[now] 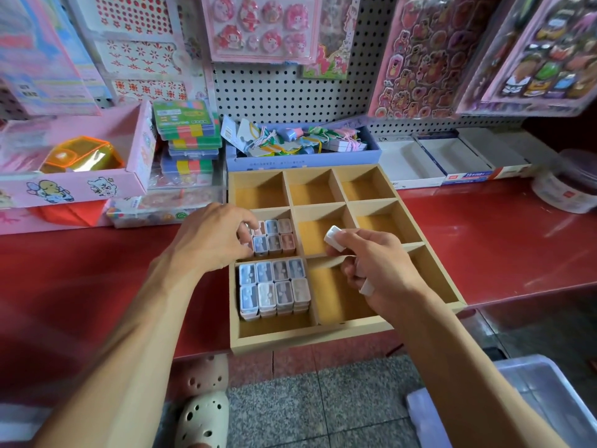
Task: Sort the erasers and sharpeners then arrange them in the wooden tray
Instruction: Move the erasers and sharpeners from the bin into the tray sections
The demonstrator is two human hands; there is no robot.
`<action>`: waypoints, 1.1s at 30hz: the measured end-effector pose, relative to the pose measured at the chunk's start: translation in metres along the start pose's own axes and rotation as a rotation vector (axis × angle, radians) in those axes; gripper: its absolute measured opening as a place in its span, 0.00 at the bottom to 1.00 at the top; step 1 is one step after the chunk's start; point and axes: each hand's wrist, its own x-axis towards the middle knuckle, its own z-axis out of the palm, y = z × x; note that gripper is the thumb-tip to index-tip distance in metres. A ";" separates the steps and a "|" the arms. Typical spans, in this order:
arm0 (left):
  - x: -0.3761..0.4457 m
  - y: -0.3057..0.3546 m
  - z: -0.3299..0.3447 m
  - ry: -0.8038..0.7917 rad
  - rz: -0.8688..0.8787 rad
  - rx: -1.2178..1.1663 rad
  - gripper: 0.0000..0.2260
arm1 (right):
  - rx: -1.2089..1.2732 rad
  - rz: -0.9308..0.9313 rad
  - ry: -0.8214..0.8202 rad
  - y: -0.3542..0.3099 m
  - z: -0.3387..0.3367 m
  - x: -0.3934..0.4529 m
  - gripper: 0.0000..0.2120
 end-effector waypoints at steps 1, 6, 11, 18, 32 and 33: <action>0.000 0.000 0.000 -0.002 0.006 0.002 0.16 | -0.005 -0.006 -0.005 0.000 0.001 0.000 0.09; -0.002 0.001 -0.007 0.067 0.030 -0.100 0.15 | -0.029 -0.028 -0.027 -0.005 0.009 -0.003 0.08; -0.010 0.037 -0.008 0.141 0.209 -0.464 0.16 | -0.004 -0.099 0.009 -0.011 0.024 -0.001 0.13; -0.008 0.052 0.003 0.286 0.296 -0.450 0.13 | -0.022 -0.163 0.041 -0.017 0.031 0.003 0.11; 0.023 0.028 0.011 0.082 0.086 -0.033 0.07 | 0.123 0.018 0.109 -0.022 0.002 0.014 0.07; 0.025 0.031 0.012 0.083 0.086 -0.008 0.07 | 0.118 0.019 0.100 -0.020 0.001 0.013 0.07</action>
